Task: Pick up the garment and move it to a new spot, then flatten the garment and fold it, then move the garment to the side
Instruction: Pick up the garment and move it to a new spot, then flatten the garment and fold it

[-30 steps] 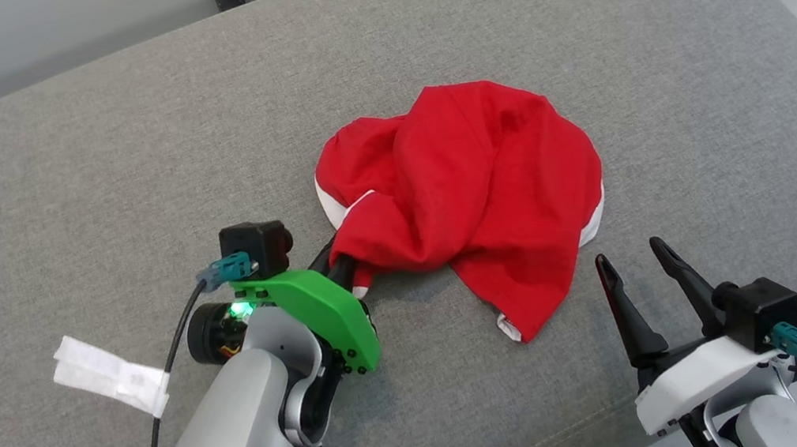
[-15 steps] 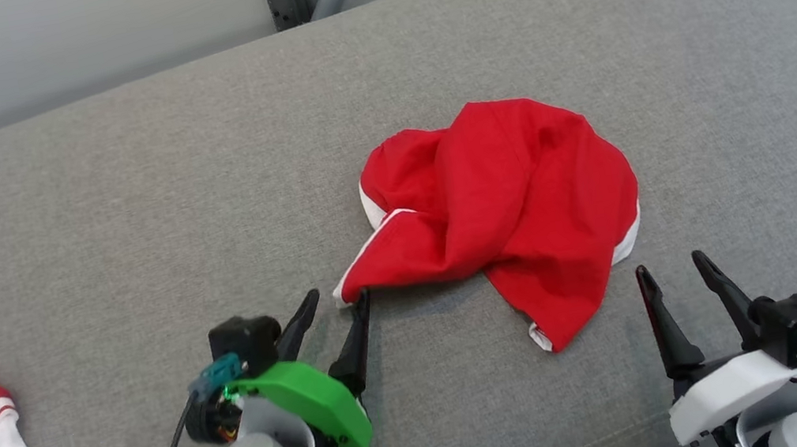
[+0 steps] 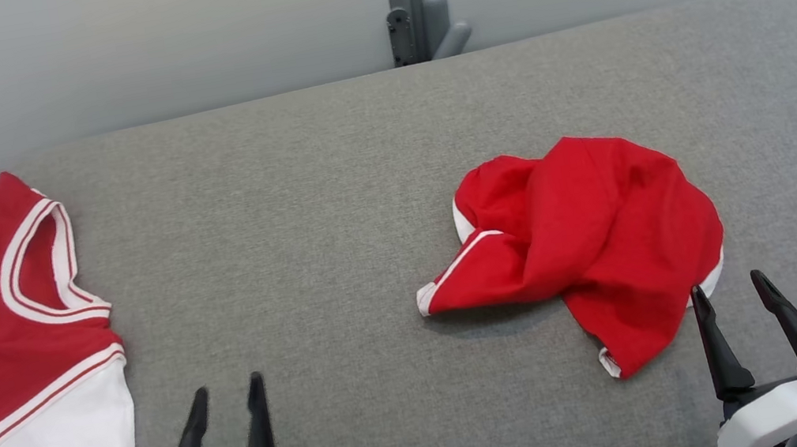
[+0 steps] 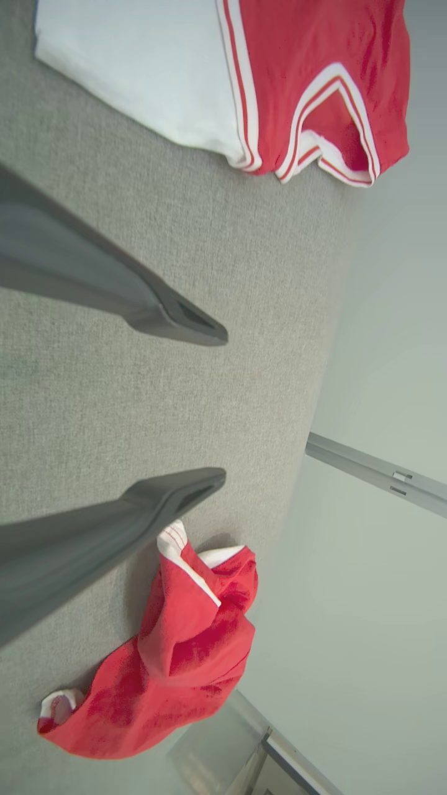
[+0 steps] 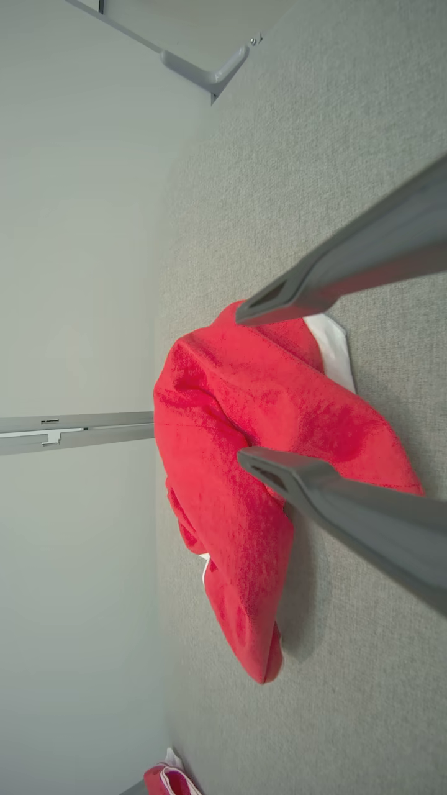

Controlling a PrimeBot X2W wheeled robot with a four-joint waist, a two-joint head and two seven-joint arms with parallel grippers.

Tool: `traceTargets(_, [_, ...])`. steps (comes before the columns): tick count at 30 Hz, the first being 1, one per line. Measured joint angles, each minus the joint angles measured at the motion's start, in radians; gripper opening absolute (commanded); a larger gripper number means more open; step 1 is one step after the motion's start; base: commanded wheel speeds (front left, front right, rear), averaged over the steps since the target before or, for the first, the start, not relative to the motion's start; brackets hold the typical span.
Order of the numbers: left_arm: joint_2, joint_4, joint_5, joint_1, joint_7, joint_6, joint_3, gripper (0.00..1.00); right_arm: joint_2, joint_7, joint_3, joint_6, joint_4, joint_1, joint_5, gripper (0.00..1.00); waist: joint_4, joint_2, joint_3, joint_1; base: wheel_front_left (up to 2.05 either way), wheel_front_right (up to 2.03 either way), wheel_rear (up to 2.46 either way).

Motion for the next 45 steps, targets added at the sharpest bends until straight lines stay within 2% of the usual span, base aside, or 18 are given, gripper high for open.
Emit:
traceTargets(4, [-0.02, -0.062, 0.073, 0.095, 0.0, 0.0, 0.125, 1.0, 0.0, 0.0, -0.013, 0.0, -0.008, 0.012, -0.005, 1.0, 0.041, 0.0, -0.026, 0.0, 0.0, 0.0, 0.0])
traceTargets(6, [-0.043, -0.08, 0.136, 0.143, 0.0, -0.026, 0.207, 1.0, 0.0, 0.0, -0.02, 0.0, -0.013, 0.016, -0.006, 1.0, 0.062, 0.0, -0.044, 0.0, 0.0, 0.0, 0.0])
traceTargets(7, [-0.043, -0.08, 0.136, 0.143, 0.0, -0.026, 0.207, 1.0, 0.0, 0.0, -0.02, 0.0, -0.013, 0.016, -0.006, 1.0, 0.062, 0.0, -0.044, 0.0, 0.0, 0.0, 0.0])
traceTargets(11, [-0.061, -0.068, 0.224, 0.187, 0.0, -0.099, 0.269, 1.0, 0.0, 0.0, -0.026, 0.0, -0.012, 0.032, -0.018, 1.0, 0.076, 0.0, -0.064, 0.0, 0.0, 0.0, 0.0])
traceTargets(14, [-0.068, -0.059, 0.278, 0.207, 0.0, -0.136, 0.308, 1.0, 0.0, 0.0, -0.034, 0.0, -0.008, 0.042, -0.034, 1.0, 0.076, 0.0, -0.071, 0.0, 0.0, 0.0, 0.0])
traceTargets(19, [-0.102, -0.051, 0.312, 0.222, 0.0, -0.165, 0.36, 1.0, 0.0, 0.0, -0.035, 0.0, 0.001, 0.052, -0.049, 1.0, 0.06, 0.0, -0.069, 0.0, 0.0, 0.0, 0.0])
traceTargets(26, [-0.123, -0.05, 0.345, 0.221, 0.0, -0.173, 0.374, 1.0, 0.0, 0.0, -0.03, 0.0, 0.004, 0.052, -0.049, 1.0, 0.037, 0.0, -0.068, 0.0, 0.0, 0.0, 0.0])
traceTargets(39, [-0.113, -0.044, 0.336, 0.218, 0.0, -0.174, 0.343, 1.0, 0.0, 0.0, -0.021, 0.0, 0.009, 0.05, -0.039, 1.0, 0.021, 0.0, -0.066, 0.0, 0.0, 0.0, 0.0])
traceTargets(45, [-0.098, -0.056, 0.325, 0.141, -0.002, -0.174, 0.242, 1.0, 0.0, 0.0, 0.001, 0.0, 0.009, 0.023, -0.039, 1.0, 0.0, 0.0, -0.054, 0.0, 0.0, 0.0, 0.0])
